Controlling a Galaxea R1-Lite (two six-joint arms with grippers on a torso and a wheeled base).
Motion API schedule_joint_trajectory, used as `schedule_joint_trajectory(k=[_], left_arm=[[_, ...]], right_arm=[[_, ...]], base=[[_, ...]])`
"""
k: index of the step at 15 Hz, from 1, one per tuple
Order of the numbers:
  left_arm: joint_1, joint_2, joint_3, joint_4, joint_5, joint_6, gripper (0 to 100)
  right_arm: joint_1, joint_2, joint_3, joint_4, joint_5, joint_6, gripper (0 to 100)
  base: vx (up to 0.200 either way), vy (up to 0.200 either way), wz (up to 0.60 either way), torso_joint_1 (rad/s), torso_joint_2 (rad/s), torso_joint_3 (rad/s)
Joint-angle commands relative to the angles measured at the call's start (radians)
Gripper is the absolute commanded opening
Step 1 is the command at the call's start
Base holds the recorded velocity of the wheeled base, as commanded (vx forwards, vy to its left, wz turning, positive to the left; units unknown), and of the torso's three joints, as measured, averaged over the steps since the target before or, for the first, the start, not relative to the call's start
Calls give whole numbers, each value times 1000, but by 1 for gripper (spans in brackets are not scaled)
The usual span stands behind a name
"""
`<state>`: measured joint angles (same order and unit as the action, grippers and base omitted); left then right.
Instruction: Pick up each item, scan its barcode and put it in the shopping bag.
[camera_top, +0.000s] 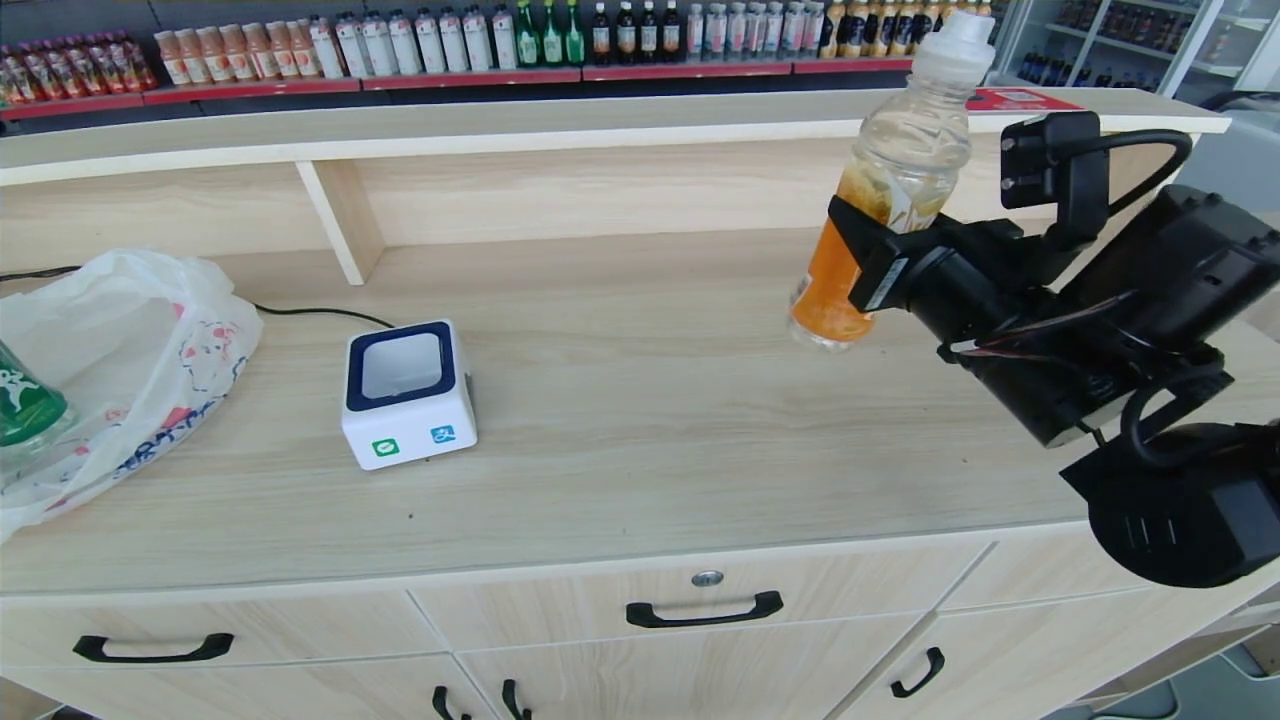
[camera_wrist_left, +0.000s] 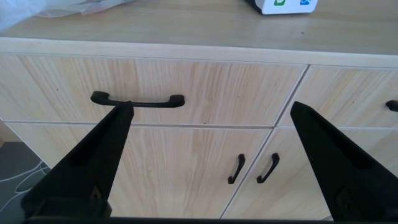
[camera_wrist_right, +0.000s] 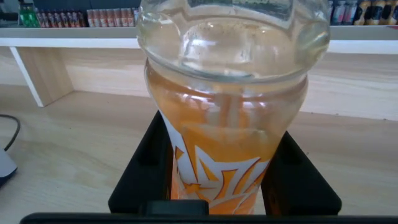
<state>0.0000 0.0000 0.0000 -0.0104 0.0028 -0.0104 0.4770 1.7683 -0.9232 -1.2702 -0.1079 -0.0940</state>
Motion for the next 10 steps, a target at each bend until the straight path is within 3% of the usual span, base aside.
schedule_joint_trajectory(k=[1,5,10], left_arm=[[0,0,0,0,0,0,100],[0,0,0,0,0,0,100],[0,0,0,0,0,0,100]], right_arm=[[8,-75,26,-1,0,-1,0],[23,-173,136,-3,0,-16,0],[101,-205,153,-11,7,-1,0]], base=[[0,0,0,0,0,0],[0,0,0,0,0,0],[0,0,0,0,0,0]])
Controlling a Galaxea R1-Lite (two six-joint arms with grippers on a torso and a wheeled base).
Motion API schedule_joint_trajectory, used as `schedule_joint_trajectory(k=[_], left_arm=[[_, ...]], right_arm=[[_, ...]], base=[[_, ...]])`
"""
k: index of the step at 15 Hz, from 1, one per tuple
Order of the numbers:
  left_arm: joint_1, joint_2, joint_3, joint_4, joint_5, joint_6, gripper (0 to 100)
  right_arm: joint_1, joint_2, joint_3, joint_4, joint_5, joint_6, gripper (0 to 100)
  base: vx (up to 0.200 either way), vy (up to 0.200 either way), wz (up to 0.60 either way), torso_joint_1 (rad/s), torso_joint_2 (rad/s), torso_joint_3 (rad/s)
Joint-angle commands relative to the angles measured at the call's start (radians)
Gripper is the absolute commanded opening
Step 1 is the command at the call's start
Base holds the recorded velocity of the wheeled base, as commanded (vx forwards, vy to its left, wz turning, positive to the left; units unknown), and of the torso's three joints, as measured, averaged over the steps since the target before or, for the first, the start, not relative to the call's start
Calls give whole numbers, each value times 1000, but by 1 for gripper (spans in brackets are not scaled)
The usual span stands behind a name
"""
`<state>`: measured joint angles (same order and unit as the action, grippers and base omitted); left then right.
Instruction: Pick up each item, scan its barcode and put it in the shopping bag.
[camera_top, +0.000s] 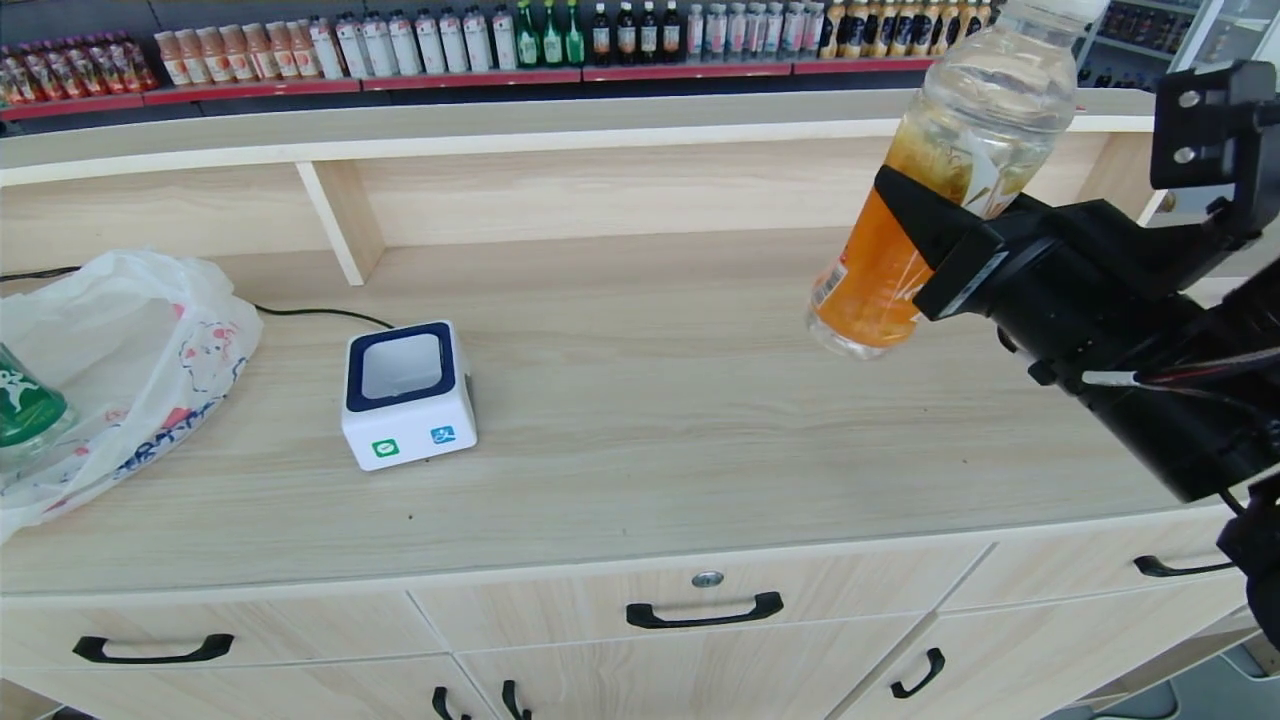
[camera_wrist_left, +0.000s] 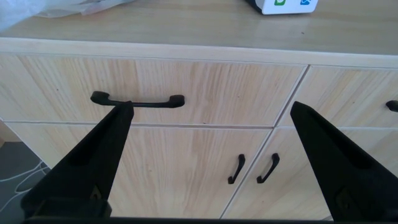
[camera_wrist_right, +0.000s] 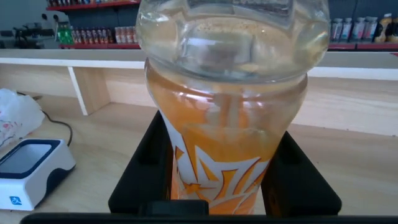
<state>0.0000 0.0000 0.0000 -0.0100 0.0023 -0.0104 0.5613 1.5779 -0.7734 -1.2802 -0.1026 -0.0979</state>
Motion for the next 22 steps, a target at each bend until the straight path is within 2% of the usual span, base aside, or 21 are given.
schedule_joint_trajectory(k=[1,7,11,14,16,18,22], left_arm=[[0,0,0,-1,1,0,100],[0,0,0,-1,1,0,100],[0,0,0,-1,1,0,100],[0,0,0,-1,1,0,100],[0,0,0,-1,1,0,100],[0,0,0,-1,1,0,100],[0,0,0,-1,1,0,100]], right_arm=[[22,-16,2,-2,1,12,0],[49,-44,20,-2,41,187,0],[51,-55,68,-24,150,282,0],[52,-56,60,-62,222,426,0],[65,-52,117,-134,233,486,0],[80,-39,215,-268,310,535,0],[112,-52,232,-291,336,603,0]], base=[[0,0,0,0,0,0],[0,0,0,0,0,0],[0,0,0,0,0,0],[0,0,0,0,0,0],[0,0,0,0,0,0],[0,0,0,0,0,0],[0,0,0,0,0,0]])
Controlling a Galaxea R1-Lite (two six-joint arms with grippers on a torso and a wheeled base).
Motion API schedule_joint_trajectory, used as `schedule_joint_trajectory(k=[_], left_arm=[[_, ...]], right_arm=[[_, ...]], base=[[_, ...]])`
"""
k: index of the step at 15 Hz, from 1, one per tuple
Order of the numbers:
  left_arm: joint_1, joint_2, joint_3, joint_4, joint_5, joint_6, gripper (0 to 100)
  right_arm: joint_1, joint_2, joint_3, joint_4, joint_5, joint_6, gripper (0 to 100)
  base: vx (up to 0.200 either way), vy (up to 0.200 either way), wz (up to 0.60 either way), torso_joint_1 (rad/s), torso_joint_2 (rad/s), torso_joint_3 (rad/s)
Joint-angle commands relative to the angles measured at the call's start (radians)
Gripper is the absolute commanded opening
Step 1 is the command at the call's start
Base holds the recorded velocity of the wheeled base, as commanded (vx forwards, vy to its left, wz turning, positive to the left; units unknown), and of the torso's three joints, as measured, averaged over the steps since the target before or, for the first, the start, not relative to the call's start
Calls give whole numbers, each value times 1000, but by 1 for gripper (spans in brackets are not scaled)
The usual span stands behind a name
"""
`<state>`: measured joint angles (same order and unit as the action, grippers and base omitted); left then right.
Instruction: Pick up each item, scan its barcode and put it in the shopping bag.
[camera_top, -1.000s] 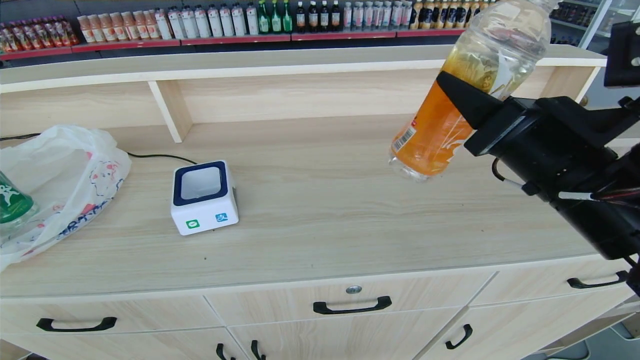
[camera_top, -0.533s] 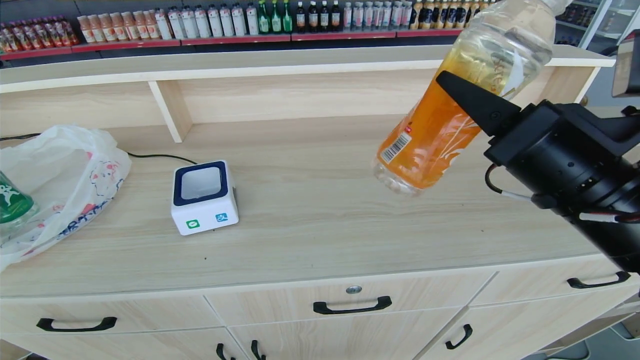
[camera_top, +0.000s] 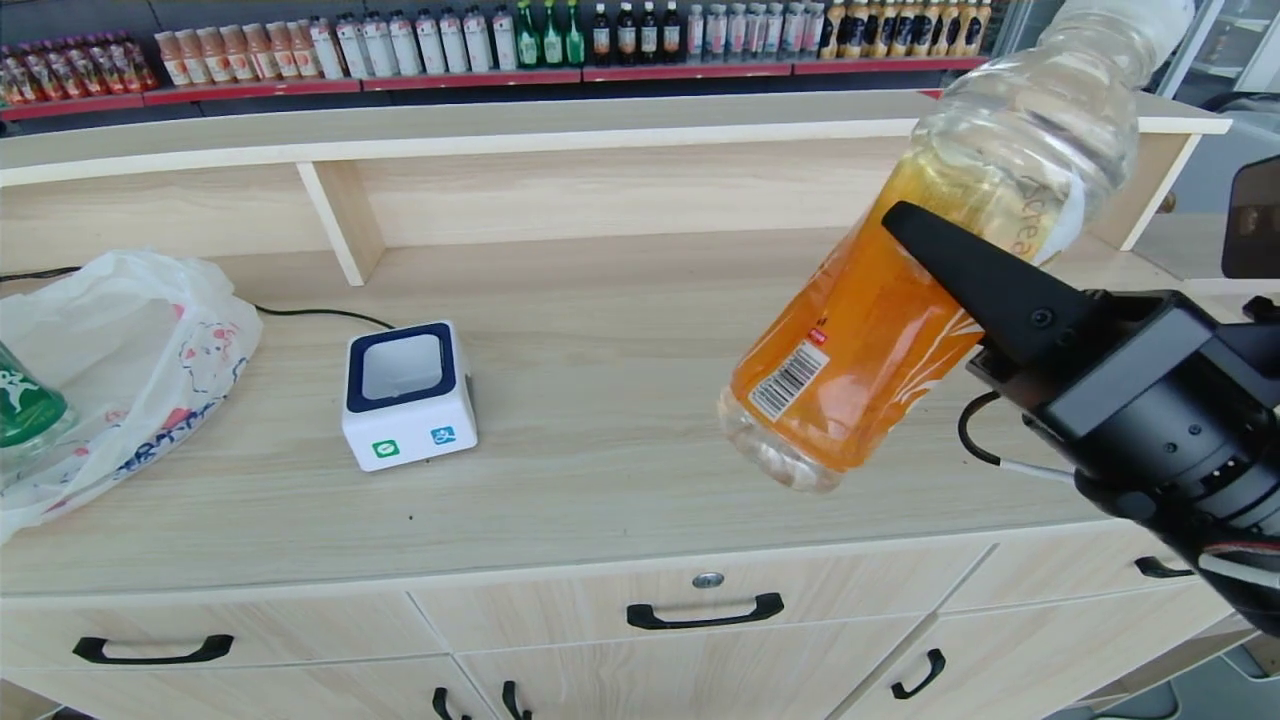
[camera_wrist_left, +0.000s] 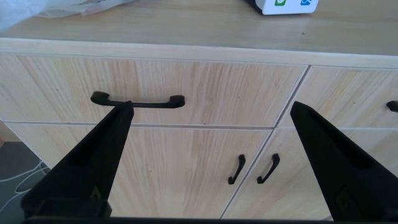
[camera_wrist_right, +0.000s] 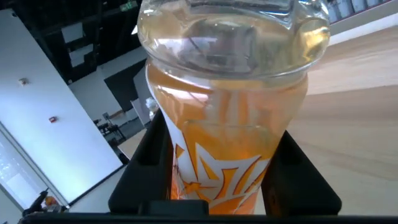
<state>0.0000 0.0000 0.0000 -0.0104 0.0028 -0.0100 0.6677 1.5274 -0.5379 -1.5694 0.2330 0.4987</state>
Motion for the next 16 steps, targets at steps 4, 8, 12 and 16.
schedule_joint_trajectory(k=[4,8,12,16], left_arm=[[0,0,0,0,0,-1,100],[0,0,0,0,0,-1,100],[0,2,0,0,0,-1,100],[0,0,0,0,0,-1,100]], right_arm=[[20,-18,-27,-1,2,37,0],[58,-66,15,-1,2,89,0],[112,-95,30,-1,2,103,0],[182,-121,59,-1,2,100,0]], base=[[0,0,0,0,0,0],[0,0,0,0,0,0],[0,0,0,0,0,0],[0,0,0,0,0,0]])
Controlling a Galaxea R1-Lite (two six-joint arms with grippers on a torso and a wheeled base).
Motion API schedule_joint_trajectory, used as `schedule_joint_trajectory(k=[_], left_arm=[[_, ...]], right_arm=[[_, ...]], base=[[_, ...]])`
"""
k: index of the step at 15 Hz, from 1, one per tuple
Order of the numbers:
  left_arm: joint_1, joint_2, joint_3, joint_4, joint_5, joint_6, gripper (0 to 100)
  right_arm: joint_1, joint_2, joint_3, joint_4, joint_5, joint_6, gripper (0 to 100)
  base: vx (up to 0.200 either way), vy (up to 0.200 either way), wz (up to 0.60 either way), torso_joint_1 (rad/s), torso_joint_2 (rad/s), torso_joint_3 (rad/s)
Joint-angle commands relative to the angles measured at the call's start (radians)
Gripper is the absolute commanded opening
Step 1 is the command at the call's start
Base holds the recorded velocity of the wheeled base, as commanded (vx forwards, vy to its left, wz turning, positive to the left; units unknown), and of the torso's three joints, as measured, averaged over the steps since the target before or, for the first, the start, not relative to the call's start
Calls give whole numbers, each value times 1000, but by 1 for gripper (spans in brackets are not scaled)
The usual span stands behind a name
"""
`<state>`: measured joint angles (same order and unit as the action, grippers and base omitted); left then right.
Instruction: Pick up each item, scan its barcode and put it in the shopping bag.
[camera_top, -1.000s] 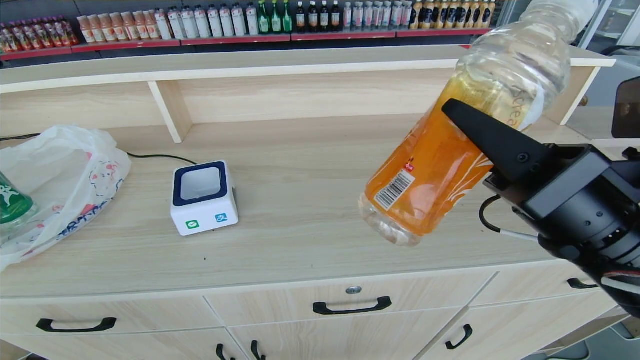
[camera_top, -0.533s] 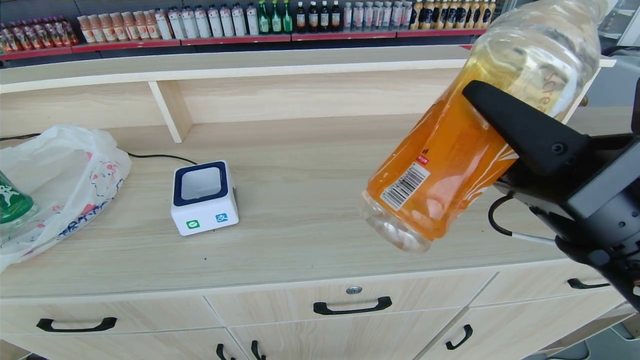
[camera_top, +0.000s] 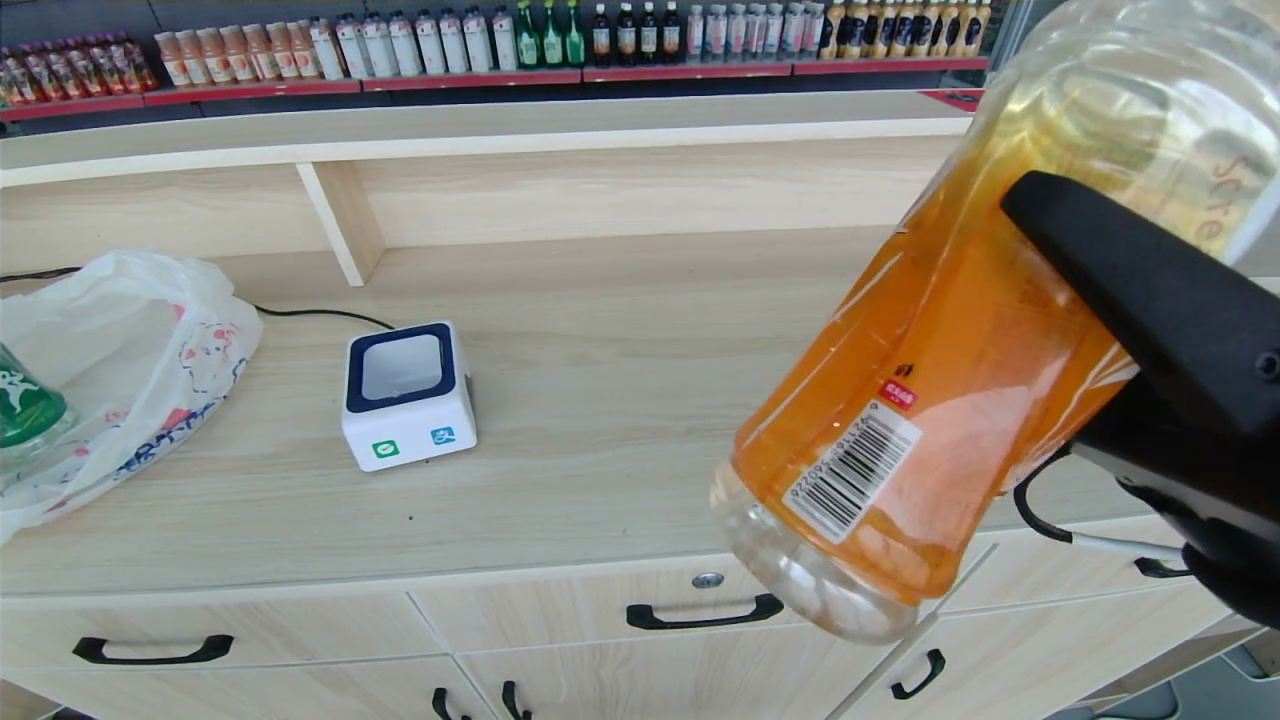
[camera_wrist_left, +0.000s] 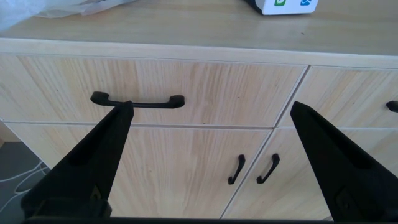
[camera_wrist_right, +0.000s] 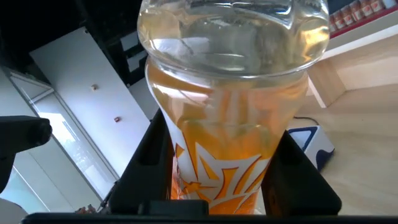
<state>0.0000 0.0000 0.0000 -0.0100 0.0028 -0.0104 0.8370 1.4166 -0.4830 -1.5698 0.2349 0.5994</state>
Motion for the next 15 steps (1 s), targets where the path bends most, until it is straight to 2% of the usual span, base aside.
schedule_joint_trajectory(k=[1,6,10,15], left_arm=[[0,2,0,-1,0,0,100],[0,0,0,-1,0,0,100],[0,0,0,1,0,0,100],[0,0,0,-1,0,0,100]], right_arm=[[17,-8,4,-1,0,-1,0],[45,-11,-11,-1,3,36,0],[47,-7,-36,-1,101,50,0],[47,-8,-55,-1,113,112,0]], base=[[0,0,0,0,0,0],[0,0,0,0,0,0],[0,0,0,0,0,0],[0,0,0,0,0,0]])
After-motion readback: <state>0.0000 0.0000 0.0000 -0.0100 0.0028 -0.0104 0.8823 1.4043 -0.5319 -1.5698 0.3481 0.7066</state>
